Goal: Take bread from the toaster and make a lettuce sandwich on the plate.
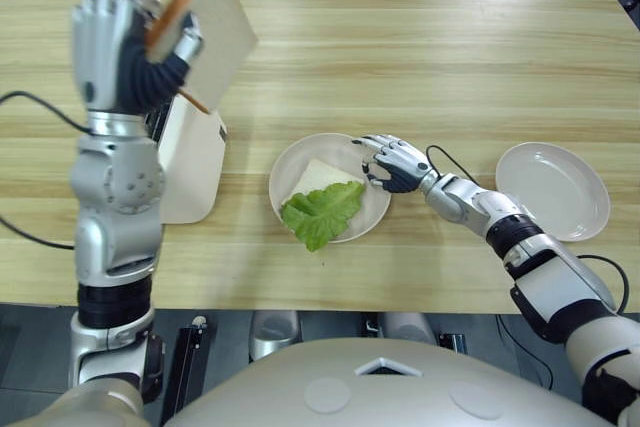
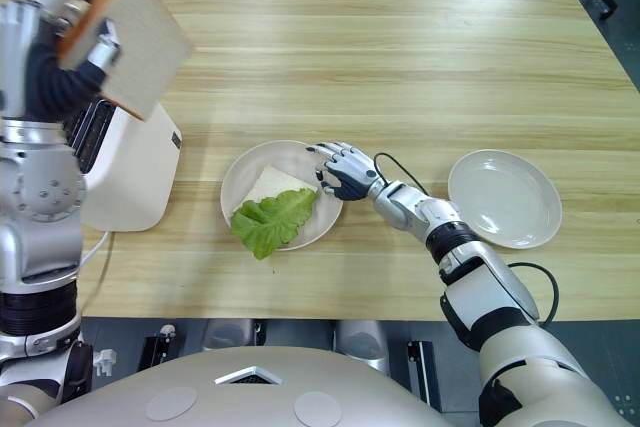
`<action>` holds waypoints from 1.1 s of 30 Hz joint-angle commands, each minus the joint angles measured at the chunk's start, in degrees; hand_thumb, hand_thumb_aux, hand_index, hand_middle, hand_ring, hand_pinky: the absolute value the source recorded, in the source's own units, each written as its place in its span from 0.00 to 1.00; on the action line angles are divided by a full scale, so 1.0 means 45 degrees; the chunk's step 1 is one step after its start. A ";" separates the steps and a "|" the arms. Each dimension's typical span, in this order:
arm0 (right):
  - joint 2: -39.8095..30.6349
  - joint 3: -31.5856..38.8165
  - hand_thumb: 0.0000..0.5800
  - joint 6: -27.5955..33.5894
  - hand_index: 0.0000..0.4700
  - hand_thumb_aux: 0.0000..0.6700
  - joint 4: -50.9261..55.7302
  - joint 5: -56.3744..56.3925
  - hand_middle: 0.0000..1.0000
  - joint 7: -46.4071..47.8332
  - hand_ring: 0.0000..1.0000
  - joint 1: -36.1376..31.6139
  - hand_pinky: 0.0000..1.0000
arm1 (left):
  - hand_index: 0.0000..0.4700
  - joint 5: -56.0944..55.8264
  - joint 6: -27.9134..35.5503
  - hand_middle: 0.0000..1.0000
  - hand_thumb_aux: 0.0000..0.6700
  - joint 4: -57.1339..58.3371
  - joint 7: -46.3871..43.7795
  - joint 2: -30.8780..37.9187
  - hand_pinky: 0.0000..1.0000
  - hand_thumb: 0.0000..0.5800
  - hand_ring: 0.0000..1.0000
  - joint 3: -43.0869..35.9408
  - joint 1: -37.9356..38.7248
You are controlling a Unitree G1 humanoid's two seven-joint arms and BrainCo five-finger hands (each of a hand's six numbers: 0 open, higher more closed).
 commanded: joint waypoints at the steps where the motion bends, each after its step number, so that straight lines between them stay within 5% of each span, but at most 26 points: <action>1: -0.0241 -0.0039 0.00 0.0193 0.00 0.00 -0.0456 -0.0089 0.00 -0.0262 0.00 0.0063 0.00 | 0.98 -0.0131 -0.0296 1.00 1.00 0.0738 -0.0211 -0.0094 1.00 1.00 1.00 -0.0483 0.0048; 19: -0.0343 -0.0238 0.00 0.0022 0.00 0.00 -0.3583 0.0441 0.00 0.1379 0.00 0.1235 0.00 | 0.98 0.0257 -0.0476 1.00 1.00 0.1191 -0.0101 -0.0077 1.00 1.00 1.00 -0.0695 0.0366; 33: 0.0617 0.0131 0.00 0.0107 0.00 0.00 -0.3054 0.0087 0.00 0.1462 0.00 0.0608 0.00 | 0.98 0.0488 -0.0530 1.00 1.00 0.1696 0.0137 -0.0311 1.00 1.00 1.00 -0.1188 0.0510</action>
